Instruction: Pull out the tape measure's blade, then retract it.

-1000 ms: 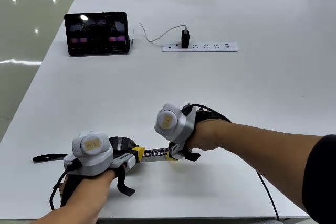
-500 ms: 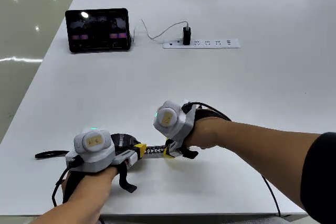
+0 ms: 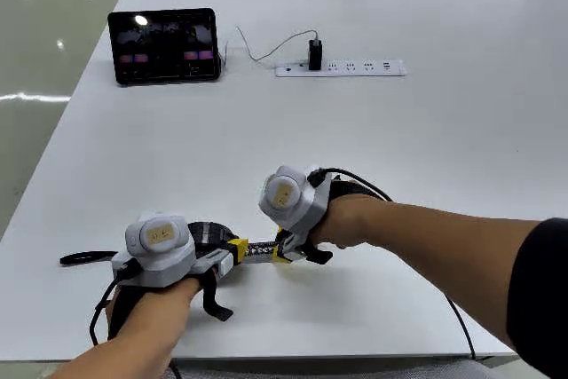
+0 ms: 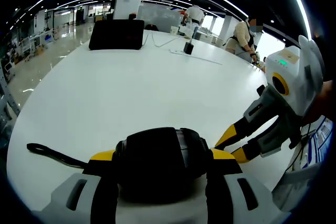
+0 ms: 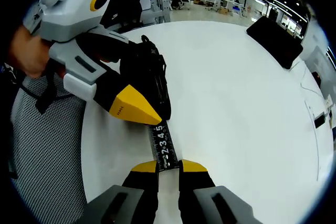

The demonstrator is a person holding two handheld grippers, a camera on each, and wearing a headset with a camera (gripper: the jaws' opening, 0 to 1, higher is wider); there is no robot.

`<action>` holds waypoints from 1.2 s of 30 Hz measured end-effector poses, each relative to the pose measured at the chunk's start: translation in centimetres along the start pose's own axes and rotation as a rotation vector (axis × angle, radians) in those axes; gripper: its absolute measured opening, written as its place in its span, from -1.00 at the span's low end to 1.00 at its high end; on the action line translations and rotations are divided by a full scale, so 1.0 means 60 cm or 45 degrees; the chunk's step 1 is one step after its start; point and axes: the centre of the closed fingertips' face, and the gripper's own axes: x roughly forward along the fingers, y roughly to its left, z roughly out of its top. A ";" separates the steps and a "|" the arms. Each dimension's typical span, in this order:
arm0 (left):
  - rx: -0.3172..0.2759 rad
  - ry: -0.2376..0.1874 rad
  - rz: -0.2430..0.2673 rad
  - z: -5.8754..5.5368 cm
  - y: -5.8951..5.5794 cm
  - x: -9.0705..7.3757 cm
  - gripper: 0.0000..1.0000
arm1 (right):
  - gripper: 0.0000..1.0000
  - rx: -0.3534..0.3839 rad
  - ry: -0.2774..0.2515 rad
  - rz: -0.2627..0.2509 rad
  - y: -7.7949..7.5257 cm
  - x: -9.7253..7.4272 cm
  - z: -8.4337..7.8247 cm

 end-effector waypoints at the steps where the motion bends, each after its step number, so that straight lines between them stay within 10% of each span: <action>1: 0.000 0.000 0.000 0.000 0.000 0.000 0.26 | -0.79 -0.005 -0.002 -0.001 0.000 0.000 0.001; 36: -0.014 0.007 -0.013 -0.001 0.002 0.000 0.26 | -0.79 0.008 -0.097 0.042 0.018 0.023 0.043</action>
